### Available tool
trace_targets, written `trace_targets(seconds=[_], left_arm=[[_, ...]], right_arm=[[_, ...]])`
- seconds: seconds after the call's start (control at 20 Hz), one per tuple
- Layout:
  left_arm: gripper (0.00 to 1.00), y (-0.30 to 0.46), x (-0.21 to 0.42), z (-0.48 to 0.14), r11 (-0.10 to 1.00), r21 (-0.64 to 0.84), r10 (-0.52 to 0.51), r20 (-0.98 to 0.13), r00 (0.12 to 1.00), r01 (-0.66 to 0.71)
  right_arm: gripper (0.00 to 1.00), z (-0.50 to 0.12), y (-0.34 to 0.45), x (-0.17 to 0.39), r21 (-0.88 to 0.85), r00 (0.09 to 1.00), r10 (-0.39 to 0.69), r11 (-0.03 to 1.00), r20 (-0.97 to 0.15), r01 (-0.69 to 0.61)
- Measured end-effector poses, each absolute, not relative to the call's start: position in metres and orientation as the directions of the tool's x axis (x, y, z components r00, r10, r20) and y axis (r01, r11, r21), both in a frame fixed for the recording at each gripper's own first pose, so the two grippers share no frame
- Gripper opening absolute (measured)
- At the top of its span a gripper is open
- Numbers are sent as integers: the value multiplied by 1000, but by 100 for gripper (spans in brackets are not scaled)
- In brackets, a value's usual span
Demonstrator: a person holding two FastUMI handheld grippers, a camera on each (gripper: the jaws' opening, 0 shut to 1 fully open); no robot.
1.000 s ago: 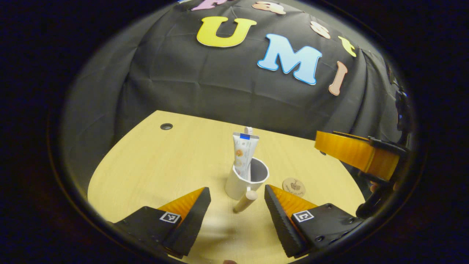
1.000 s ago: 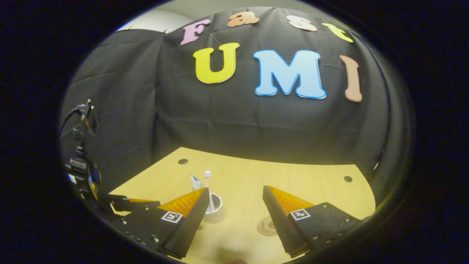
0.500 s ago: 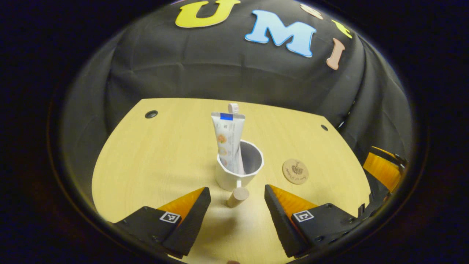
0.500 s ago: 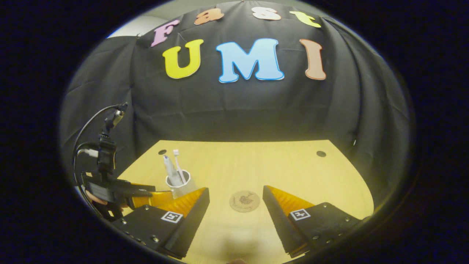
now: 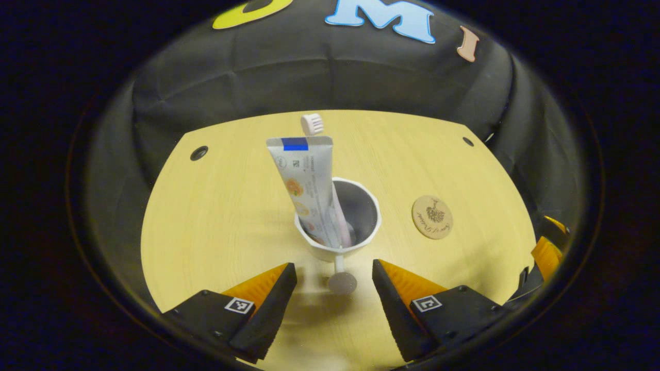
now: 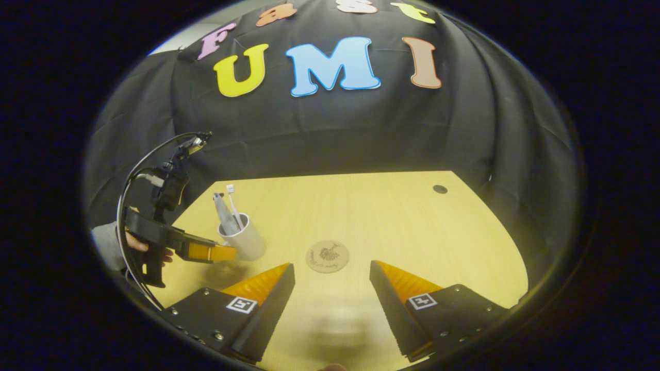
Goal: Put the toothbrush and toothpaste on the desktop into the cup, then pick up the cup and place it on the coaster on the desktop.
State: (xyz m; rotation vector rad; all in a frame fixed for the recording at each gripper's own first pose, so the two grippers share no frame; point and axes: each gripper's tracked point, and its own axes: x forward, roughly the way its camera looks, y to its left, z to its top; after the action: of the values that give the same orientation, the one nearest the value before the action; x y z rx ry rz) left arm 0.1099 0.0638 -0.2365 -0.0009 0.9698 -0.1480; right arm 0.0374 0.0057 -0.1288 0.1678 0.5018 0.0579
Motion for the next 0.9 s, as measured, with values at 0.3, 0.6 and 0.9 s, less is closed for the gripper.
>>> trace_targets(seconds=[0.3, 0.6, 0.9], left_arm=[[96, 62, 118, -267, 992, -63, -110, -865, 490, 112], [85, 62, 127, -282, 992, -41, -92, -882, 462, 119], [53, 58, 127, -291, 992, -49, -96, -894, 438, 118]], right_arm=[[90, -139, -10, 45, 196, 862, 81, 980, -500, 21], [90, -146, -14, 54, 212, 848, 79, 976, -524, 40], [91, -152, -10, 52, 196, 837, 89, 980, -539, 21]])
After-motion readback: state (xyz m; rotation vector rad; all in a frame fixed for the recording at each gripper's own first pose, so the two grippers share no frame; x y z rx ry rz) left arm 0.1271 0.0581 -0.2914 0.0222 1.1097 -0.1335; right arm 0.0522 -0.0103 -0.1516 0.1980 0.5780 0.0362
